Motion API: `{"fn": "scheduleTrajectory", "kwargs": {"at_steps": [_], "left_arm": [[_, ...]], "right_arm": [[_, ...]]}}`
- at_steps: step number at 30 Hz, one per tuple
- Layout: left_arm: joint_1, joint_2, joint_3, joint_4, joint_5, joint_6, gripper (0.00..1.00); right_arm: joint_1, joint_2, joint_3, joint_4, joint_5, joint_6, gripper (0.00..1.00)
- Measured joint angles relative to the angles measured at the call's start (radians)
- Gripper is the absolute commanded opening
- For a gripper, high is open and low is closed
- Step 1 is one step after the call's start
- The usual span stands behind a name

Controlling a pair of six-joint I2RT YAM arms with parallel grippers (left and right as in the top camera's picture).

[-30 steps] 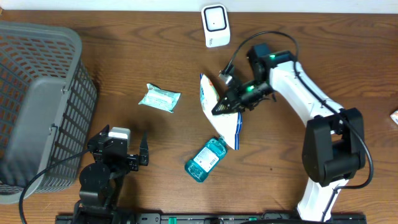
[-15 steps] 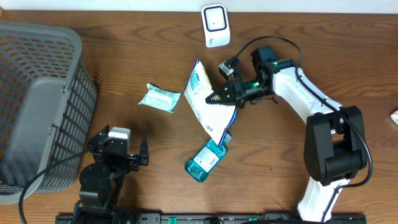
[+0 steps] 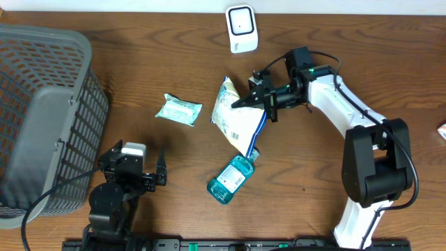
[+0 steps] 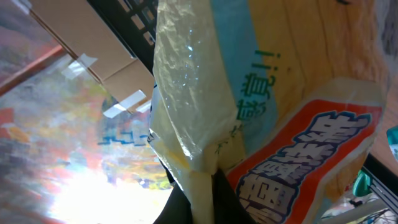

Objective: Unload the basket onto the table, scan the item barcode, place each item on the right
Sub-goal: 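Lift the snack bag and carry it toward the scanner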

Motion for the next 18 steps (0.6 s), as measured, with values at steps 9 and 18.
{"fn": "scheduleTrajectory", "kwargs": {"at_steps": [9,18], "left_arm": [[0.000,0.000,0.000,0.000,0.000,0.000,0.98],[0.000,0.000,0.000,0.000,0.000,0.000,0.98]], "right_arm": [[-0.006,0.000,0.000,0.001,0.108,-0.121,0.01],[0.032,-0.138,-0.005,-0.011,0.567,-0.275,0.01]]}}
